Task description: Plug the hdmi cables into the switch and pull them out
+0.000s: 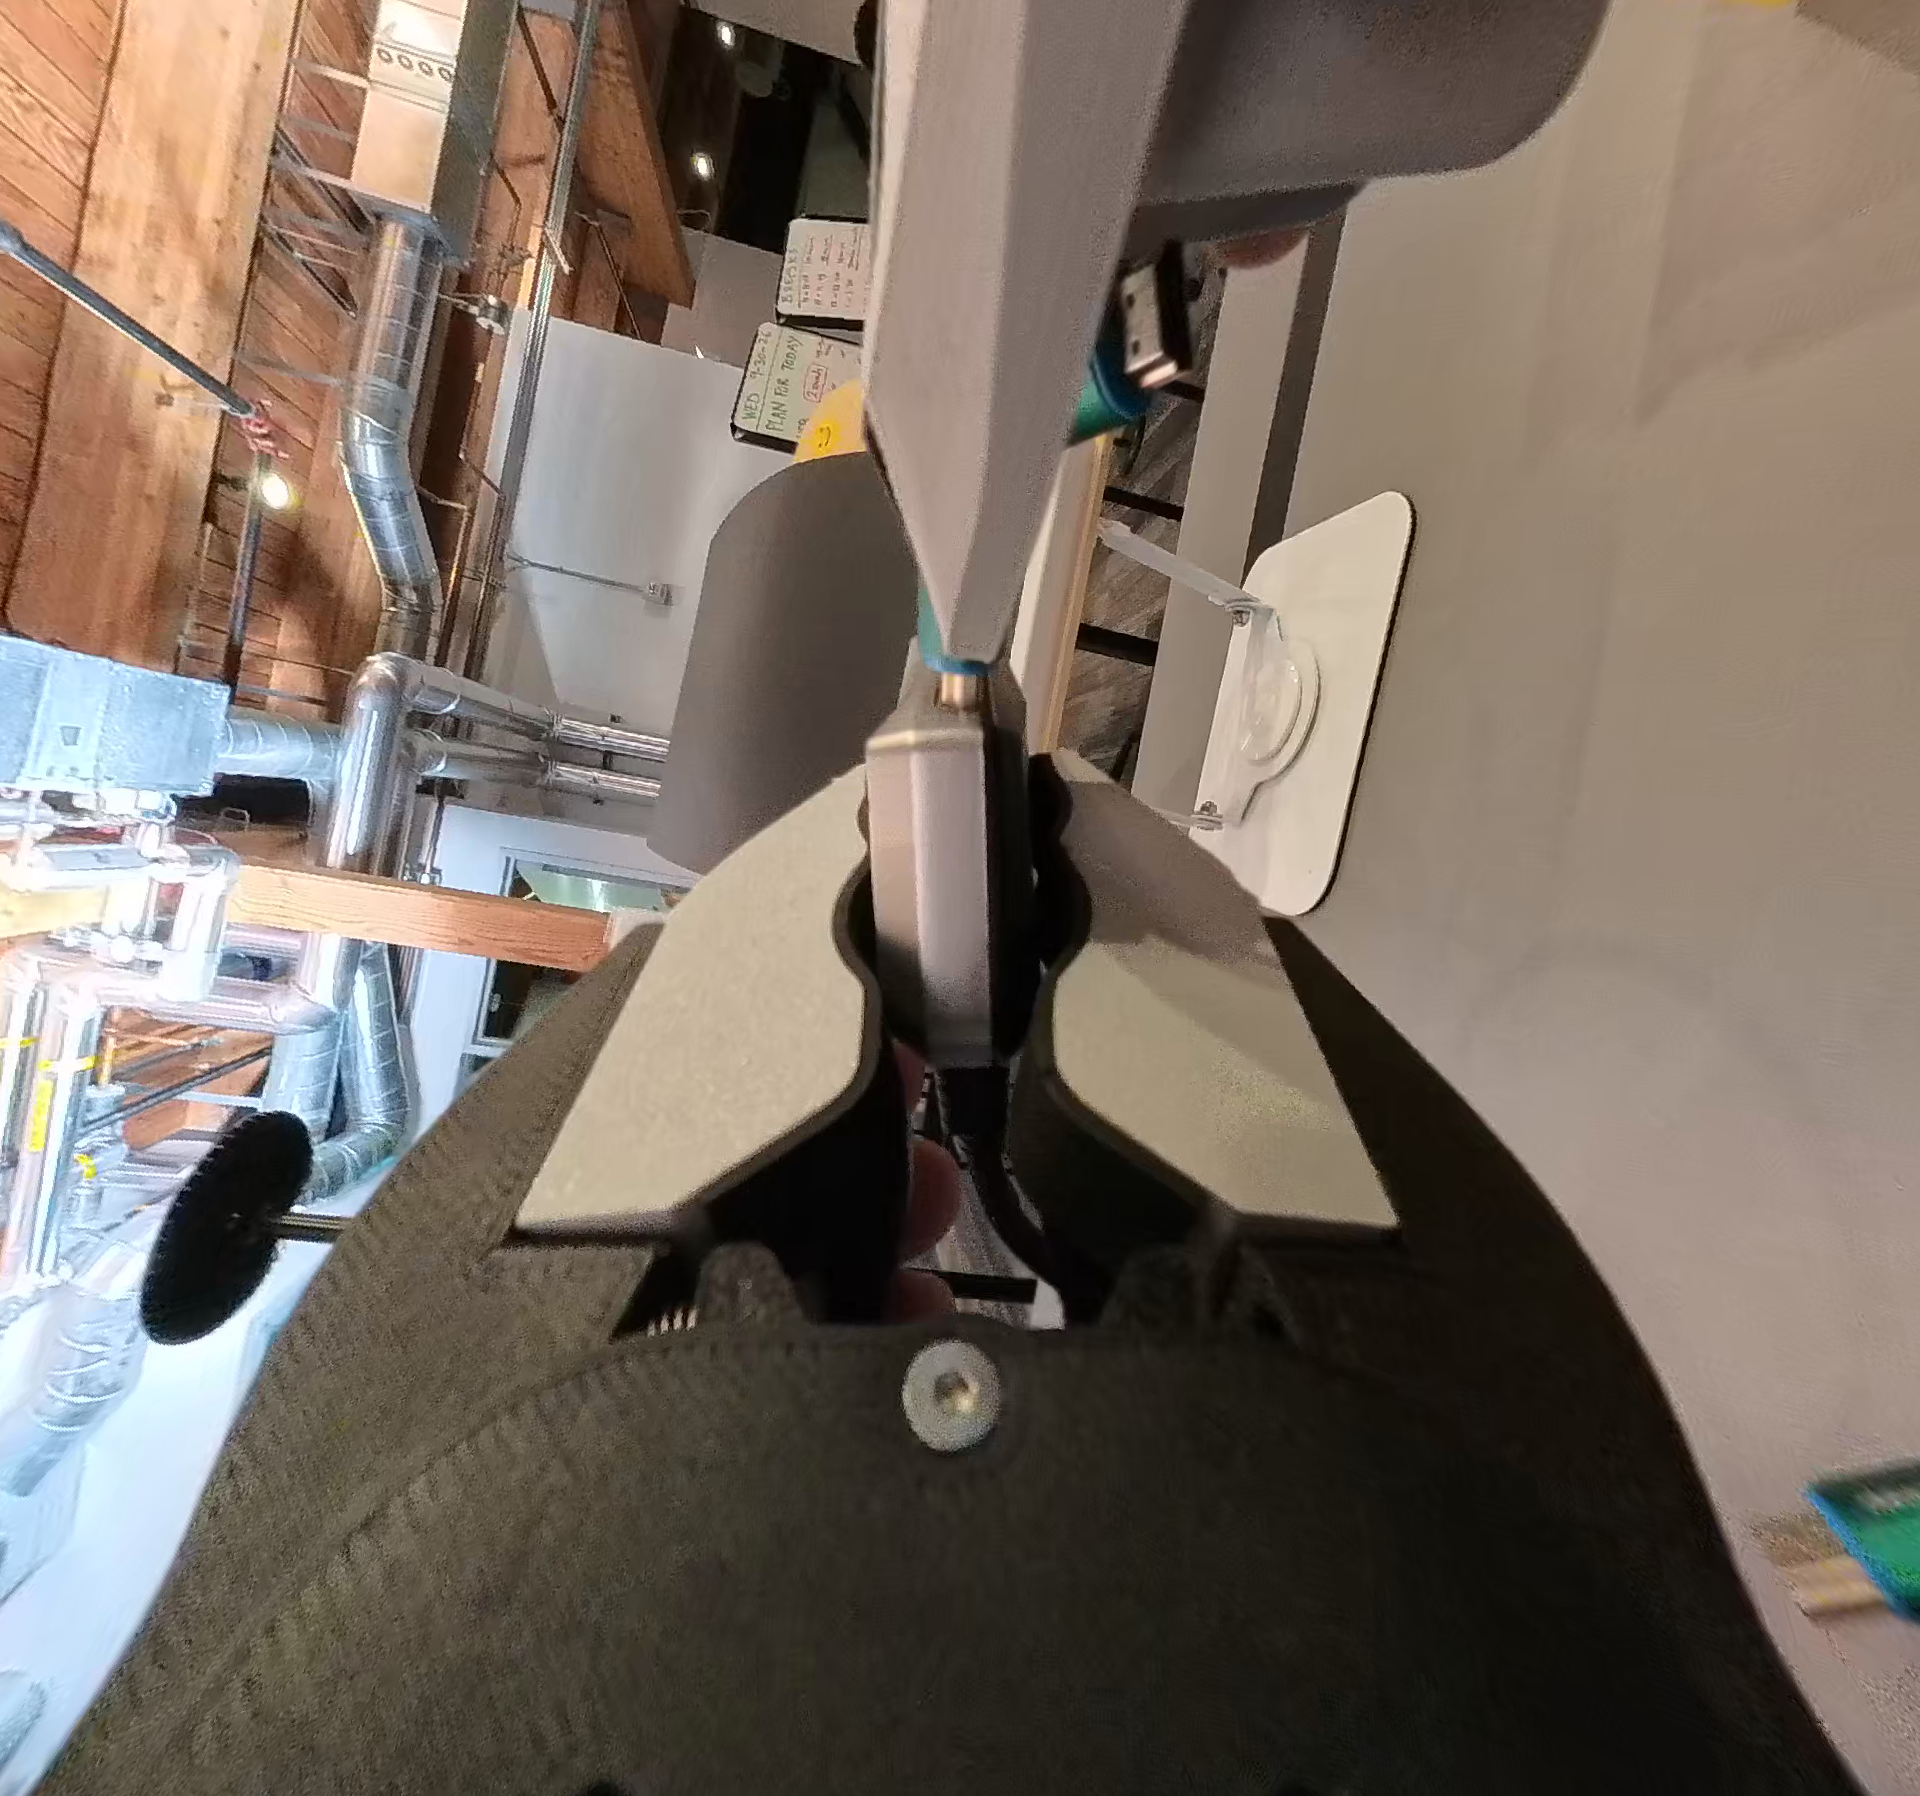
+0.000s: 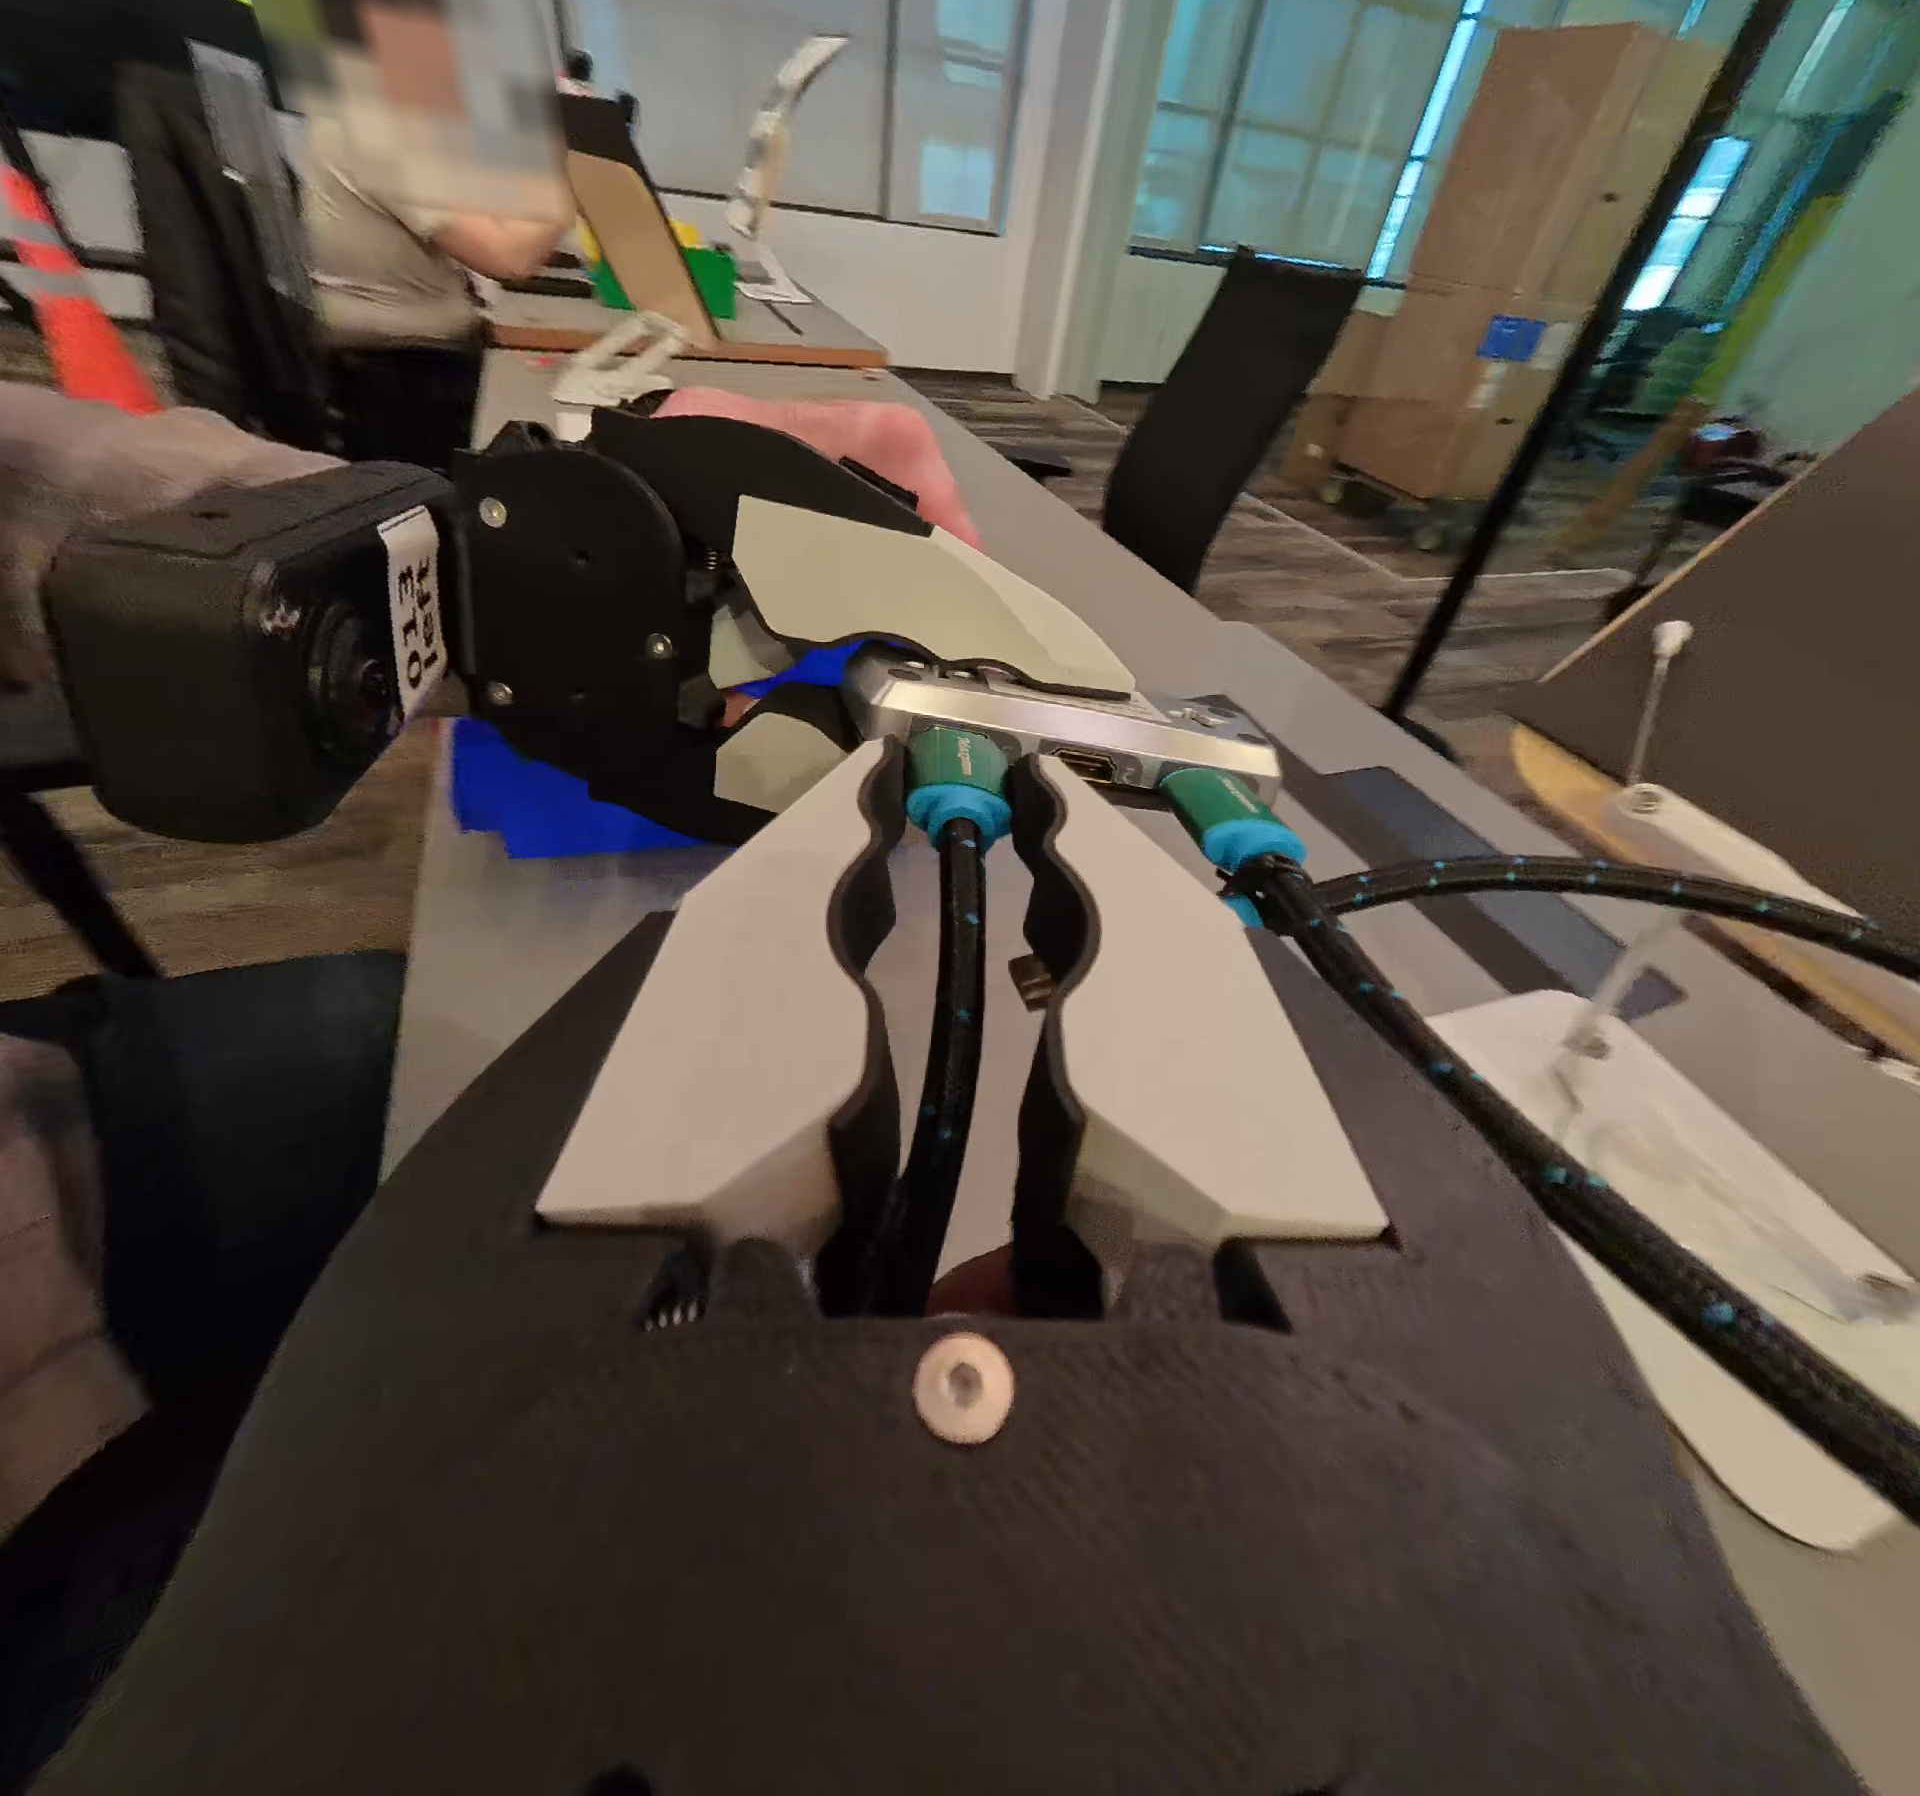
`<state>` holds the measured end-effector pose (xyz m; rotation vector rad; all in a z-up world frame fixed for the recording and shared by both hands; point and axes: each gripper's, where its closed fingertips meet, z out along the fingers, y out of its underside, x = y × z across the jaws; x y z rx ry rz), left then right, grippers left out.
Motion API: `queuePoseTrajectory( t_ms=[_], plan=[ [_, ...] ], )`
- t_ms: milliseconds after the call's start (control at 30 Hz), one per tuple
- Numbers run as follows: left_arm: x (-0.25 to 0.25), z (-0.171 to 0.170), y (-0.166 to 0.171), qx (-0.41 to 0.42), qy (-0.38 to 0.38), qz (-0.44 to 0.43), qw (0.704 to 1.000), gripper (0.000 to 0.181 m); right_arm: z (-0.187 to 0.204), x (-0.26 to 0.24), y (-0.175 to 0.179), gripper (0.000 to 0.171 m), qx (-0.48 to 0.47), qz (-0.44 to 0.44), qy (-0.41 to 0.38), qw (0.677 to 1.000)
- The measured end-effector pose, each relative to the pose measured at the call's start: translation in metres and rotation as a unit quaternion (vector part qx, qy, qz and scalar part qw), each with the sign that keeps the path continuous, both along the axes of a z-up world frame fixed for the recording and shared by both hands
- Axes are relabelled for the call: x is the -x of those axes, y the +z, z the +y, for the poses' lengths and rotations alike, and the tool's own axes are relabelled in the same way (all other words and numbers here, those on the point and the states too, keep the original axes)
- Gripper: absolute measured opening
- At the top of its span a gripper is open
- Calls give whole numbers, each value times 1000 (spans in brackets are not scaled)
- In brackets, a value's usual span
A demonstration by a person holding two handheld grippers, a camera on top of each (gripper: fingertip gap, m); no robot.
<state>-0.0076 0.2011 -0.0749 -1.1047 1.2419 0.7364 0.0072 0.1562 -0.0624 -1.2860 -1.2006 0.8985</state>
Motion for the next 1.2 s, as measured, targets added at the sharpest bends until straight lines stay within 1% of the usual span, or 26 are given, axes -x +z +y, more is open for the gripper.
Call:
queuePoseTrajectory(
  t_ms=[67,100,200,300,433,500,567,633,700,733,800,833,900,967,1067,1200],
  plan=[
    [0,0,1,0,-5,-8,1000,22,-2,1,1,18,-41,-27,-31,998],
    [-1,-1,3,-6,-11,-14,1000,21,-3,1,3,18,-38,-27,-29,998],
    [-1,-4,7,-7,-10,-20,1000,22,-4,-1,8,18,49,25,24,998],
    [-2,-4,5,-5,-9,-14,1000,21,-3,-3,6,18,106,53,71,990],
    [-2,-7,4,-3,-13,-18,1000,22,-3,-5,6,19,124,65,98,985],
    [-2,-5,5,-2,-13,-19,1000,22,-2,-4,6,18,95,55,73,991],
    [0,-2,2,7,-8,-25,1000,22,0,-3,5,18,29,16,23,999],
    [0,-2,4,3,-15,-34,999,22,-2,-2,7,18,-9,-8,-7,1000],
    [-2,-3,7,-1,-20,-37,999,21,-3,-4,10,18,6,-3,-3,1000],
    [0,-2,8,-4,-14,-35,999,21,-3,-7,15,18,26,18,10,999],
    [25,7,6,5,20,-48,999,21,4,-30,33,18,100,87,42,990],
    [34,7,10,6,27,-54,998,21,12,-38,31,17,105,78,35,991],
    [24,-5,30,-16,7,-63,998,21,17,-38,24,18,85,50,18,995],
    [14,-6,36,-18,5,-54,998,22,13,-32,30,18,73,46,16,996],
    [26,5,27,-1,30,-45,999,21,10,-40,52,18,22,35,-9,999],
    [43,7,22,8,52,-57,997,21,22,-76,76,18,-6,19,-52,998]
  ],
)
